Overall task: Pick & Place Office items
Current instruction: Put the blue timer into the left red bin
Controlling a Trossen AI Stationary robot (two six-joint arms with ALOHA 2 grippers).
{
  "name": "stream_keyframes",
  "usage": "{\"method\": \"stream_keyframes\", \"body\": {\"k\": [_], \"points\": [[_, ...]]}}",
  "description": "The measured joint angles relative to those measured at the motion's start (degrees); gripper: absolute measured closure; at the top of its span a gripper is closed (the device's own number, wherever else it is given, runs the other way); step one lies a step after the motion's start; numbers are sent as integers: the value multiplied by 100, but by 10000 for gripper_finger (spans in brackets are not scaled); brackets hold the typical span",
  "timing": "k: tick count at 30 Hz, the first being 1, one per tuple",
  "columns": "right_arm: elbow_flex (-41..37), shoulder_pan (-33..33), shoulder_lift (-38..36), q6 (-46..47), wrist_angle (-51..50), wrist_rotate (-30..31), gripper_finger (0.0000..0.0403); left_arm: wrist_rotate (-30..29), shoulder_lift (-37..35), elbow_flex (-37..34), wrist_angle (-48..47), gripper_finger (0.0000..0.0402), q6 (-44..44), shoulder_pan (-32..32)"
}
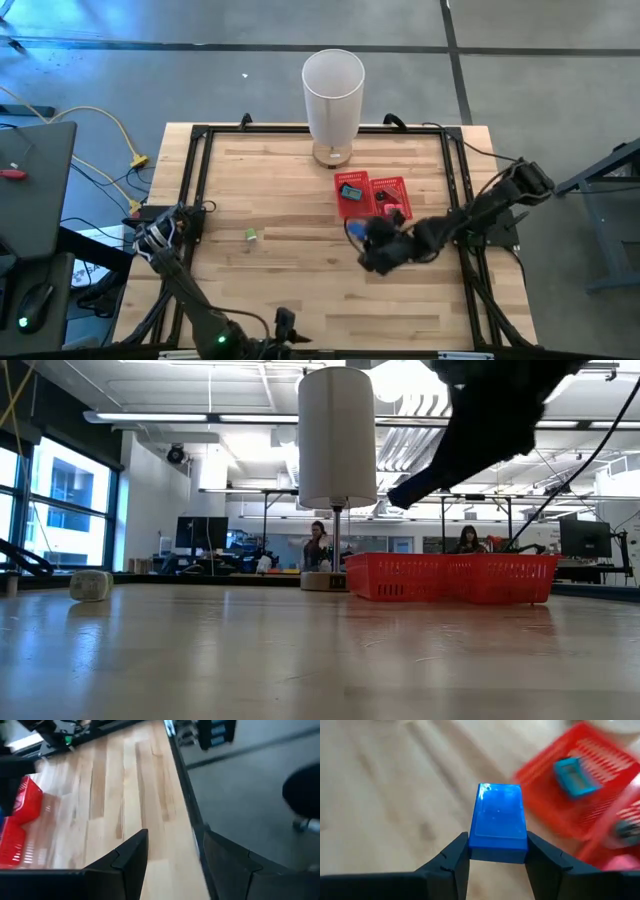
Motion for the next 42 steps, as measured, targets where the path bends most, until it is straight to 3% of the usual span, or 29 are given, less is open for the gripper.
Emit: {"method": "stream_keyframes", "body": {"k": [11, 18, 22, 28, 36, 42], "points": [[0, -1927, -62, -1159, -340, -503, 262, -630, -3, 0, -768, 218, -120, -318], [-2, -2686, 10, -1867, -112, -959, 262, -629, -4, 0, -1823, 218, -1211, -240], [10, -2903, 248, -2226, 242, -1095, 262, -629, -2, 0, -2315, 218, -1723, -189], [0, -3080, 657, -2292, 393, -1037, 262, -606, -3, 0, -2581, 218, -1638, -54], [7, -3232, 891, -2246, 753, -994, 235, 217, -2, 0, -3229, 218, -1582, 77], [0, -3268, 882, -2227, 773, -1120, 232, 302, -2, 0, -3501, 218, -1581, 88]]}}
